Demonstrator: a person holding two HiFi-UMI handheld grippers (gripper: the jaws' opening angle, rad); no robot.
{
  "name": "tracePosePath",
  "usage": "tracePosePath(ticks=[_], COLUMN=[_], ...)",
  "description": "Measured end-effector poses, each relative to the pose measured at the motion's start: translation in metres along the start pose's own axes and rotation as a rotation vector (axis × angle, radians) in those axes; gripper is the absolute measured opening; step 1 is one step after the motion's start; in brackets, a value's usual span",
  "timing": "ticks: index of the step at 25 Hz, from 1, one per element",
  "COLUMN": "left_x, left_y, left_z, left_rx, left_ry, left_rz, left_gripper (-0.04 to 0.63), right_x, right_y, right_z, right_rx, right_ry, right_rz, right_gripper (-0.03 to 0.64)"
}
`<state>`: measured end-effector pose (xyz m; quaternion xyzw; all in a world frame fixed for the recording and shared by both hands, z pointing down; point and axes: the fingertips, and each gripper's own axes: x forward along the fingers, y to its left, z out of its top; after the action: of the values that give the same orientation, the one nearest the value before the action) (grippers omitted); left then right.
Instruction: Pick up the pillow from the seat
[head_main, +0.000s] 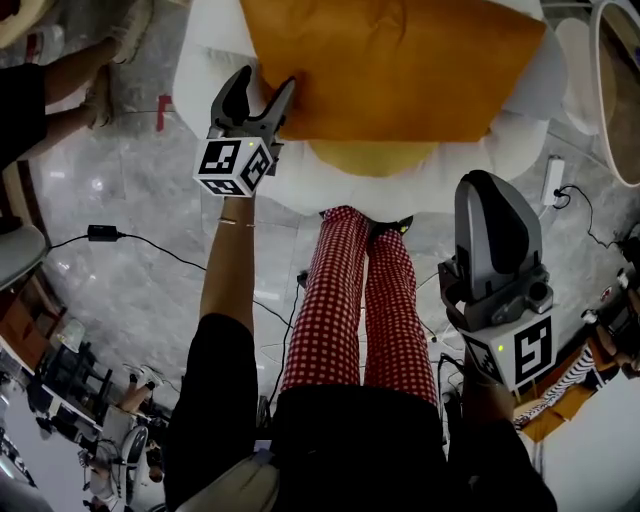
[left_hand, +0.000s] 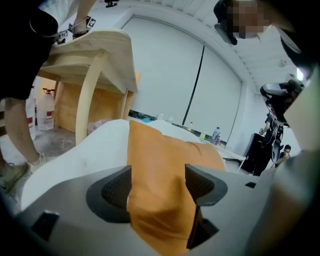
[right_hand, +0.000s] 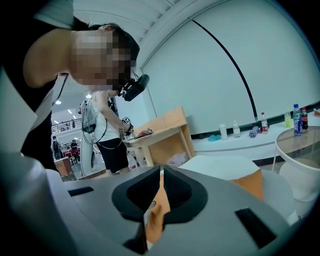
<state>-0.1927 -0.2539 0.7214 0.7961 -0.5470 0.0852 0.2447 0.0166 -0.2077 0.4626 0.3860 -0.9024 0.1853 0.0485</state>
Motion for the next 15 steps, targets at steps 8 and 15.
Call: tracePosePath(ticks=[8,15], left_x=[0.019,0.029], left_y=[0.009,0.010], left_z=[-0.022,-0.028], left_rx=[-0.026,-0.021], left_ry=[0.039,0.089], left_rz=[-0.001,0.003], left_gripper=[0.324,0.320], right_x=[0.004,0.005], right_y=[0.000,-0.001], right_z=[-0.011,-0.016], right_rx=[0.010,0.017], right_ry=[0.013,0.021], right_rz=[-0.004,-0.021], right_gripper=[0.021,0.021])
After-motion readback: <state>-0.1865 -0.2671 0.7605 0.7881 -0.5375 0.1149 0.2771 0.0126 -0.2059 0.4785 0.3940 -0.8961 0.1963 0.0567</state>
